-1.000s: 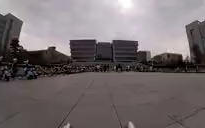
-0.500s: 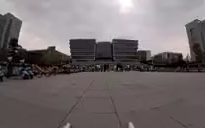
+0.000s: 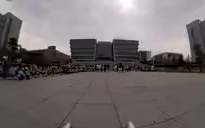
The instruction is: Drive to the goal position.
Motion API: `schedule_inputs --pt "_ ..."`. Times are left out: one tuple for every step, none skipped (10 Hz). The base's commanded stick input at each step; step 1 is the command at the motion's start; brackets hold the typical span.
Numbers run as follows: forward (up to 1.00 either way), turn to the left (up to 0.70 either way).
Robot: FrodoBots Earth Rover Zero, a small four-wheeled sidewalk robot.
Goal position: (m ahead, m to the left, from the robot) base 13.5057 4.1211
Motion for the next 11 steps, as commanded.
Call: schedule_inputs --pt "0.70 0.00" --pt "0.70 0.00" --pt "0.70 0.00" --pt "0.70 0.00" --pt "0.70 0.00" --pt "0.70 0.00" --pt "0.70 0.00" --pt "0.70 0.00" --pt "0.70 0.00" --pt "0.70 0.00" --pt "0.70 0.00"
